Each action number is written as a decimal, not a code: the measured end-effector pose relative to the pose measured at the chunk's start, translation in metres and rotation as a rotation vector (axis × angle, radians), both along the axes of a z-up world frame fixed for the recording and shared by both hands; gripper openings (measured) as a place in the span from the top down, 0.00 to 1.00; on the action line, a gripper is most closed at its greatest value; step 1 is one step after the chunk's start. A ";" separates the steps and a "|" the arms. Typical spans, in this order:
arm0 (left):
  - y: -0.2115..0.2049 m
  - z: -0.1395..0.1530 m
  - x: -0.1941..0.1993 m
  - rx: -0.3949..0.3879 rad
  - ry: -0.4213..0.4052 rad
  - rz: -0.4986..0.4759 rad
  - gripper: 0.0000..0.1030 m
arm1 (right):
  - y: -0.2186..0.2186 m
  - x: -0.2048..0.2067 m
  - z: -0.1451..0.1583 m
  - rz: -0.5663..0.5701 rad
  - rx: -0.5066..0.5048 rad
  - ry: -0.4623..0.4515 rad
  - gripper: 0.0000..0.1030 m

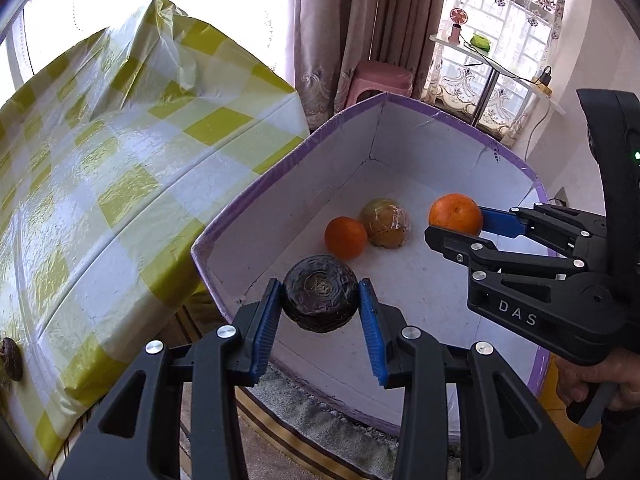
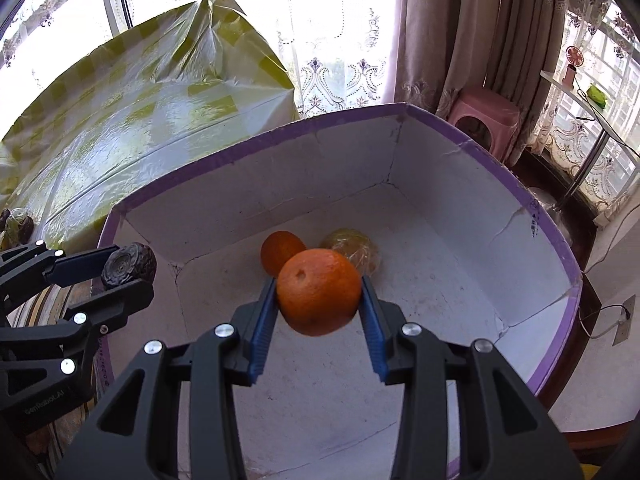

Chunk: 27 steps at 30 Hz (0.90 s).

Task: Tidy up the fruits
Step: 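Carry orange and dark dried fruit into the white box and release both, then move both open tools back over the remaining fruit on the table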

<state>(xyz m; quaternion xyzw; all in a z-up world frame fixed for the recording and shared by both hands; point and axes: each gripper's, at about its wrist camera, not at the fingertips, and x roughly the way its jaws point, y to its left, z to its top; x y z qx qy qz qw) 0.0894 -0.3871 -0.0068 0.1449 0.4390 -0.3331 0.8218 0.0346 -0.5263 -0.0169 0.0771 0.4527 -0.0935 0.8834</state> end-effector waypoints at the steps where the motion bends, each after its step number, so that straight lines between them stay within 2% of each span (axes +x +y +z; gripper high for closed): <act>1: 0.000 -0.001 0.001 0.004 0.002 0.000 0.64 | 0.000 0.000 0.000 -0.001 -0.001 0.000 0.59; 2: 0.000 -0.001 0.001 0.004 0.003 0.002 0.64 | 0.000 0.000 0.000 -0.002 -0.003 -0.002 0.56; 4: 0.000 -0.002 0.002 0.002 0.009 0.004 0.64 | 0.000 0.000 0.002 -0.007 -0.012 -0.010 0.43; 7: 0.001 0.000 0.002 -0.008 0.009 0.005 0.59 | 0.002 0.001 0.005 -0.005 -0.029 -0.015 0.37; 8: 0.001 0.001 0.002 -0.012 0.008 0.003 0.54 | 0.003 0.001 0.006 -0.007 -0.037 -0.015 0.35; 10: 0.002 0.003 0.000 -0.023 0.002 0.000 0.42 | 0.005 0.002 0.008 -0.012 -0.066 -0.021 0.23; 11: 0.004 0.005 -0.001 -0.030 -0.005 0.001 0.35 | 0.007 0.002 0.010 -0.014 -0.085 -0.028 0.22; 13: 0.005 0.008 -0.002 -0.039 -0.019 0.004 0.30 | 0.010 0.001 0.015 -0.026 -0.127 -0.042 0.14; 18: 0.018 0.018 0.001 -0.067 -0.033 0.065 0.20 | 0.015 -0.002 0.030 -0.061 -0.206 -0.081 0.05; 22: 0.026 0.032 -0.005 -0.024 -0.141 0.144 0.16 | 0.020 -0.002 0.041 -0.123 -0.296 -0.106 0.02; 27: 0.049 0.049 -0.011 -0.064 -0.216 0.183 0.16 | 0.029 -0.002 0.053 -0.159 -0.336 -0.150 0.02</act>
